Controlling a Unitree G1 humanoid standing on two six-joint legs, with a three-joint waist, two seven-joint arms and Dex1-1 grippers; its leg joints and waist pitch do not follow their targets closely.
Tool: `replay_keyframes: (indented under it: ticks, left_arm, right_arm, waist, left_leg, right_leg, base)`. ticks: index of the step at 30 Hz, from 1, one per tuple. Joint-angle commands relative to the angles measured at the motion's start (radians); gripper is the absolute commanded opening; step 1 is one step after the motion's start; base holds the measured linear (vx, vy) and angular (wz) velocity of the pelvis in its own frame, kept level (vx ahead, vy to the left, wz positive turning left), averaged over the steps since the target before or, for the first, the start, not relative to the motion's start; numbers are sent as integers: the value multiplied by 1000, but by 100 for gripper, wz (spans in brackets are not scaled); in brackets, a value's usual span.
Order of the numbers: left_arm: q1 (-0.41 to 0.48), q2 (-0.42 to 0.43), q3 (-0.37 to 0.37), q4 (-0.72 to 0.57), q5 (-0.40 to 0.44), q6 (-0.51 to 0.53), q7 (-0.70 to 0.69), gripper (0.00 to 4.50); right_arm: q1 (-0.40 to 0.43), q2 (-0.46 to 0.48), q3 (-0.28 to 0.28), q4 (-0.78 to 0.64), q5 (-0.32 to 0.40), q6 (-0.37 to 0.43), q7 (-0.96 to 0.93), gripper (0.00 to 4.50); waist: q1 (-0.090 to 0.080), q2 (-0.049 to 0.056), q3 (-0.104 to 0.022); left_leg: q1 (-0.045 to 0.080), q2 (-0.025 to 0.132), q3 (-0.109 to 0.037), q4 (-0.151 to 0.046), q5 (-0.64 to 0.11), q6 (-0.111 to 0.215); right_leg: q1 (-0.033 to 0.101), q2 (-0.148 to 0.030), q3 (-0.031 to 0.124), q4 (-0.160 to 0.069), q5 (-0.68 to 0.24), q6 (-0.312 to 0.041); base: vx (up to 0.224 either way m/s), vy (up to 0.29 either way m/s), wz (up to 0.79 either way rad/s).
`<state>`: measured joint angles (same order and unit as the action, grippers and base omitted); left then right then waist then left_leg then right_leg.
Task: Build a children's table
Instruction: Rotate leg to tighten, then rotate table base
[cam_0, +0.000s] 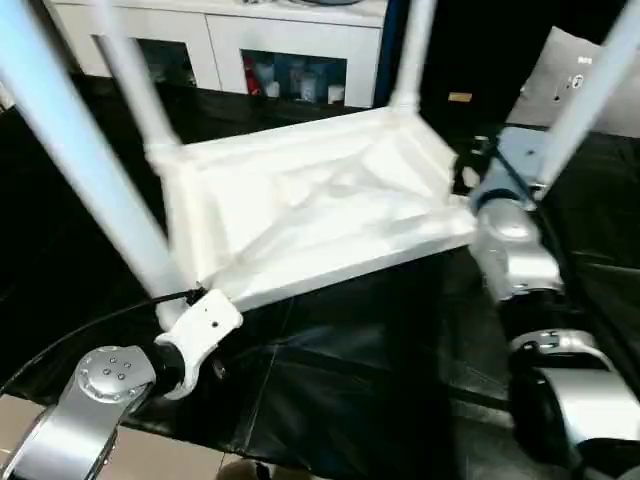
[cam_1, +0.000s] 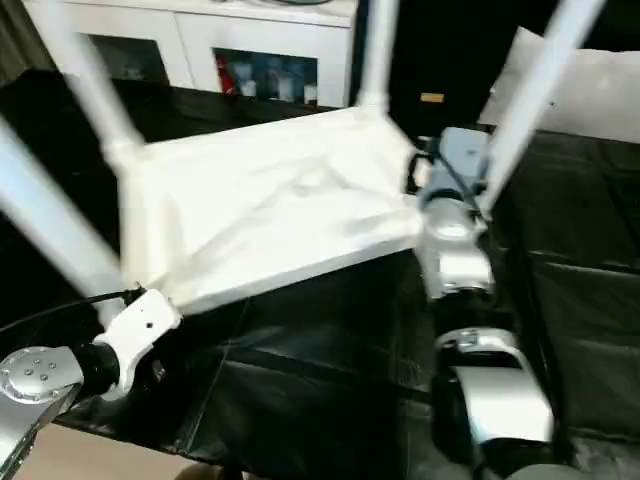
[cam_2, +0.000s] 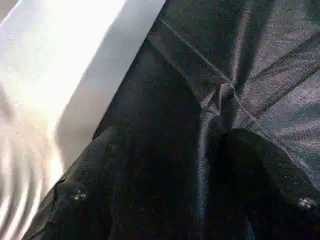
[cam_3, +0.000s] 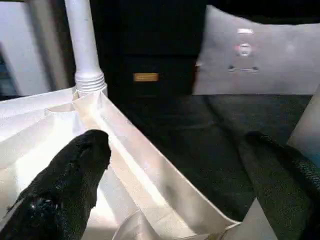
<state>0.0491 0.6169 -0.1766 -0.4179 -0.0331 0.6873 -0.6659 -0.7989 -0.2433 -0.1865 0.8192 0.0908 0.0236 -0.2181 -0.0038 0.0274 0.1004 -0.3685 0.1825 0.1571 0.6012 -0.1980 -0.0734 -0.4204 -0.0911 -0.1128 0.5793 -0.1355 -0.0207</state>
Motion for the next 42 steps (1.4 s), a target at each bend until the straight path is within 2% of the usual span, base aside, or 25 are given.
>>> replay_keyframes:
  ticks: [1,4,6,7,9,10,13,14,15,16,18,20,22,24,25,27,28,29,30,33,36,37,38,41,42]
  left_arm:
    - [19,8,21,30,30,-5,26,339]
    - [42,1,43,27,-2,-84,14,339]
    - [77,-12,74,2,-48,-125,-7,339]
    - [97,-18,96,-12,-76,-125,-19,339]
    - [124,-23,125,-33,-111,-114,-34,339]
    - [160,-31,163,-59,-151,-114,-50,366]
    - [212,-62,239,-102,-224,-135,-63,377]
    - [217,-66,247,-106,-230,-140,-61,390]
    - [235,-86,283,-118,-262,-153,-52,402]
    - [243,-96,299,-122,-277,-160,-46,410]
    - [277,-105,345,-132,-304,-159,-41,414]
    - [290,-101,359,-134,-309,-157,-42,432]
    - [318,-85,409,-118,-312,-165,-52,448]
    - [320,-82,425,-113,-314,-168,-53,450]
    - [297,-87,462,-112,-344,-173,-53,450]
    - [255,-99,489,-108,-391,-191,-57,450]
    - [234,-103,493,-108,-414,-194,-64,450]
    - [209,-106,493,-106,-441,-194,-74,450]
    - [187,-105,489,-97,-459,-195,-85,450]
    - [156,-102,483,-74,-468,-200,-94,450]
    - [99,-102,476,-30,-475,-197,-105,450]
    - [88,-101,475,-21,-474,-196,-106,450]
    - [60,-101,466,3,-473,-197,-111,450]
    - [10,-102,445,48,-466,-207,-114,450]
    - [-2,-96,437,73,-462,-215,-112,450]
  right_arm:
    - [-4,-31,-33,-5,-9,-24,-26,450]
    - [13,-49,-34,-18,-14,-33,-14,450]
    - [34,-54,-22,-48,-4,-40,48,450]
    - [47,-55,-11,-69,5,-38,91,450]
    - [72,-58,6,-107,17,-37,155,450]
    - [113,-63,26,-167,33,-28,230,450]
    - [194,-72,58,-294,84,24,358,450]
    - [205,-73,62,-312,93,33,375,450]
    - [251,-82,86,-393,136,78,454,450]
    - [274,-88,98,-434,159,102,495,450]
    - [342,-99,132,-549,209,160,572,450]
    - [363,-101,138,-585,220,180,593,450]
    - [432,-114,177,-677,241,223,652,450]
    - [451,-118,188,-700,247,235,669,450]
    - [490,-128,203,-746,265,271,700,450]
    - [526,-147,224,-782,266,306,731,450]
    - [543,-161,239,-791,261,322,748,450]
    - [560,-179,260,-801,253,339,772,450]
    - [578,-194,274,-818,256,367,793,450]
    - [593,-209,285,-838,254,400,800,450]
    - [603,-221,297,-842,227,431,786,450]
    - [604,-223,299,-841,219,431,783,450]
    - [605,-224,304,-838,205,439,772,450]
    - [606,-223,311,-834,184,457,750,450]
    - [609,-228,321,-841,175,468,748,450]
  waist:
    - [-10,-8,-58]
    - [-16,-9,-57]
    - [-20,-9,-59]
    - [-22,-10,-58]
    - [-24,-13,-59]
    - [-24,-18,-61]
    - [-19,-21,-62]
    - [-18,-20,-59]
    - [-19,-23,-55]
    - [-18,-23,-53]
    - [-16,-24,-46]
    - [-17,-26,-41]
    - [-17,-28,-38]
    - [-17,-27,-35]
    - [-18,-30,-35]
    - [-12,-23,-34]
    - [-9,-24,-33]
    - [-6,-19,-34]
    - [-6,-23,-35]
    - [-3,-25,-40]
    - [0,-26,-42]
    - [4,-21,-44]
    - [5,-24,-44]
    - [10,-24,-48]
    - [8,-24,-48]
  left_leg:
    - [7,22,3,-70,-279,47]
    - [-1,20,0,-70,-278,53]
    - [0,22,1,-69,-274,60]
    - [-6,22,0,-69,-265,68]
    - [-8,24,1,-69,-246,82]
    - [-10,25,2,-69,-231,92]
    - [-17,32,3,-69,-173,117]
    - [-16,30,5,-69,-175,124]
    - [-16,33,4,-72,-196,125]
    - [-16,32,5,-71,-205,125]
    - [-11,36,3,-77,-262,106]
    - [-10,35,2,-80,-293,87]
    - [-6,33,0,-81,-320,68]
    - [-1,33,-2,-83,-338,59]
    - [-1,34,-3,-83,-344,56]
    - [8,35,-4,-85,-361,53]
    - [9,34,-5,-87,-372,48]
    - [10,35,-7,-86,-375,44]
    - [6,35,-7,-88,-375,44]
    - [2,32,-5,-86,-347,48]
    - [5,31,-2,-82,-325,52]
    - [9,31,-1,-81,-323,49]
    - [11,31,0,-80,-322,48]
    - [9,30,-2,-81,-304,41]
    - [2,33,-4,-83,-293,41]
  right_leg:
    - [45,-39,47,-71,-444,-121]
    - [47,-39,44,-71,-447,-115]
    - [45,-38,45,-71,-433,-121]
    - [49,-38,45,-69,-414,-127]
    - [49,-36,46,-65,-379,-138]
    - [50,-36,47,-63,-361,-147]
    - [51,-36,50,-58,-310,-164]
    - [49,-34,50,-61,-308,-166]
    - [48,-32,49,-64,-335,-164]
    - [50,-33,50,-67,-350,-156]
    - [43,-34,51,-78,-448,-121]
    - [39,-33,52,-86,-512,-91]
    - [32,-30,55,-96,-566,-58]
    - [27,-29,55,-101,-590,-49]
    - [27,-29,55,-101,-593,-50]
    - [23,-26,58,-103,-577,-55]
    - [26,-27,57,-104,-584,-53]
    - [27,-28,58,-101,-580,-56]
    - [30,-29,59,-101,-568,-59]
    - [35,-32,64,-99,-557,-59]
    - [32,-33,64,-100,-566,-63]
    - [31,-31,63,-102,-570,-62]
    - [29,-30,63,-102,-568,-63]
    - [35,-30,63,-96,-539,-69]
    - [41,-32,64,-91,-513,-78]
  base:
    - [0,0,0]
    - [0,0,0]
    - [0,0,0]
    - [0,0,0]
    - [0,0,0]
    - [0,0,0]
    - [0,0,0]
    - [0,0,0]
    - [0,0,0]
    - [0,0,0]
    - [0,0,0]
    - [0,0,0]
    - [0,0,0]
    - [0,0,0]
    - [0,0,0]
    - [0,0,0]
    - [0,0,0]
    - [0,0,0]
    - [0,0,0]
    - [0,0,0]
    - [0,0,0]
    - [0,0,0]
    - [0,0,0]
    - [0,0,0]
    - [0,0,0]
